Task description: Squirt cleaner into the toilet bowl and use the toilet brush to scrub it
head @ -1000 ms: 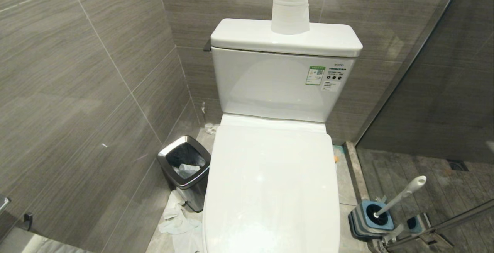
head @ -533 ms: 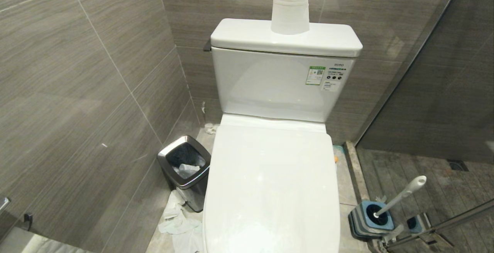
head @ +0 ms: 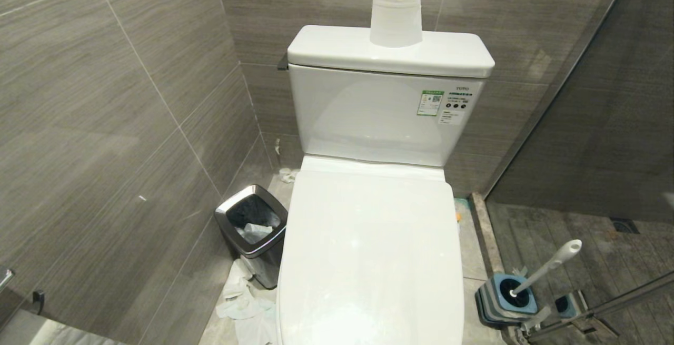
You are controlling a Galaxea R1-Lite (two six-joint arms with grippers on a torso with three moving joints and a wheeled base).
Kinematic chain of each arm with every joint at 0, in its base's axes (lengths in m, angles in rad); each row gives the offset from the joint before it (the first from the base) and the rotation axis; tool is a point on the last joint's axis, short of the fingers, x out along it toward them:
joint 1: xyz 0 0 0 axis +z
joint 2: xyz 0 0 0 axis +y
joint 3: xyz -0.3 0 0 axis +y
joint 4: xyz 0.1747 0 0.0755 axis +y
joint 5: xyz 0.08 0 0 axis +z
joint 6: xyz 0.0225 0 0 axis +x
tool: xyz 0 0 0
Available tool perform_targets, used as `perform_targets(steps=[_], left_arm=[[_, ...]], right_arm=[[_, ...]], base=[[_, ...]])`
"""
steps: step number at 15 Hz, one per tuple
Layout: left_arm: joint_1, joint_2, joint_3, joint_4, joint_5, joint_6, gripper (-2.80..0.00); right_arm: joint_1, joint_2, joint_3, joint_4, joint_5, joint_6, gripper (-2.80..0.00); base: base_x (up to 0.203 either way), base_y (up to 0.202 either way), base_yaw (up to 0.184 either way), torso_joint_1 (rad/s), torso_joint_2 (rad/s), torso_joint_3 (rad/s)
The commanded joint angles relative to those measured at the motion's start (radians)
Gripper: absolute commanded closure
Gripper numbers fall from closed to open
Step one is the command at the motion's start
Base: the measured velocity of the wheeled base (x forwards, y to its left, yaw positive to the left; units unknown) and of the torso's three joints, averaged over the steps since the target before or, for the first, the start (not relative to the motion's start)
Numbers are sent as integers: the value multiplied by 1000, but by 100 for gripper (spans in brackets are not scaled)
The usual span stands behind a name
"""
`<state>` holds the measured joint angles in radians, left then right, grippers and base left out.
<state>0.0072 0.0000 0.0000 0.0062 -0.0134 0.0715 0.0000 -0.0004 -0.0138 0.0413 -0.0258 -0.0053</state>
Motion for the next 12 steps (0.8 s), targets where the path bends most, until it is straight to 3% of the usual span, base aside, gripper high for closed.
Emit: perform_targets(steps=[1, 12], left_arm=[[0, 2, 2, 0, 0, 1, 0], [0, 2, 2, 0, 0, 1, 0]], right_arm=[[0, 0, 0, 0, 0, -1, 0], [0, 0, 0, 0, 0, -1, 0]], base=[[0, 0, 0, 0, 0, 0], [0, 0, 0, 0, 0, 0]])
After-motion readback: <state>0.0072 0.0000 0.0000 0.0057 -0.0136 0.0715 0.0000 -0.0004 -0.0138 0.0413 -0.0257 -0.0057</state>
